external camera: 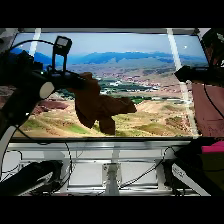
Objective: Fold the clothes and pants, and hang the long-sleeved shirts on hangers.
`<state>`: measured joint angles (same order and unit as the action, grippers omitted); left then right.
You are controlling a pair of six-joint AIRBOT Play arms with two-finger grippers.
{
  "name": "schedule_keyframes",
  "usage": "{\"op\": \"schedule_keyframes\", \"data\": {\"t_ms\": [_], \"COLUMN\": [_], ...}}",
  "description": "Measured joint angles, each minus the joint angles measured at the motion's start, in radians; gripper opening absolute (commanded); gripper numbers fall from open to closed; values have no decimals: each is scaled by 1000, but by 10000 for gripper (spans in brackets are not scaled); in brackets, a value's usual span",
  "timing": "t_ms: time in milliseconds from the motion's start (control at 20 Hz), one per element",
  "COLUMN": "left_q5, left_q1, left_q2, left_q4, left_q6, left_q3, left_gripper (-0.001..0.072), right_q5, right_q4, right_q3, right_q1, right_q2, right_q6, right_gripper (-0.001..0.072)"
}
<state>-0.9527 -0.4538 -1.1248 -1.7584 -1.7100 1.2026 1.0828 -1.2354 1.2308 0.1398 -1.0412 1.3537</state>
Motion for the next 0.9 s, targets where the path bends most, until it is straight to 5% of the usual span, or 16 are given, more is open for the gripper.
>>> {"op": "schedule_keyframes", "data": {"t_ms": [150, 200, 250, 300, 350, 550, 650, 900], "left_q5": [-104, -135, -159, -175, -191, -222, -230, -225], "left_q1": [37, 48, 59, 69, 78, 112, 129, 168], "left_q2": [-59, -70, -79, -84, -89, -95, -87, 8], "left_q4": [-26, -33, -39, -43, -45, -70, -104, -225], "left_q6": [-11, -12, -14, -15, -16, -31, -54, -86], "left_q3": [-2, -5, -7, -9, -11, -13, -14, -14], "left_gripper": [20, 75, 314, 640, 693, 664, 531, 531], "right_q5": [63, 88, 107, 124, 135, 166, 180, 205], "right_q4": [0, 0, 1, 2, 4, 25, 58, 138], "right_q3": [0, 0, 0, 0, 0, 0, 0, 0], "right_q1": [-1, -3, -5, -6, -7, -9, -9, -27], "right_q2": [0, 0, 0, 0, 0, 0, 0, -1], "right_q6": [0, 0, 0, 0, -1, -9, -36, -127], "right_gripper": [407, 407, 407, 407, 407, 407, 407, 408]}}
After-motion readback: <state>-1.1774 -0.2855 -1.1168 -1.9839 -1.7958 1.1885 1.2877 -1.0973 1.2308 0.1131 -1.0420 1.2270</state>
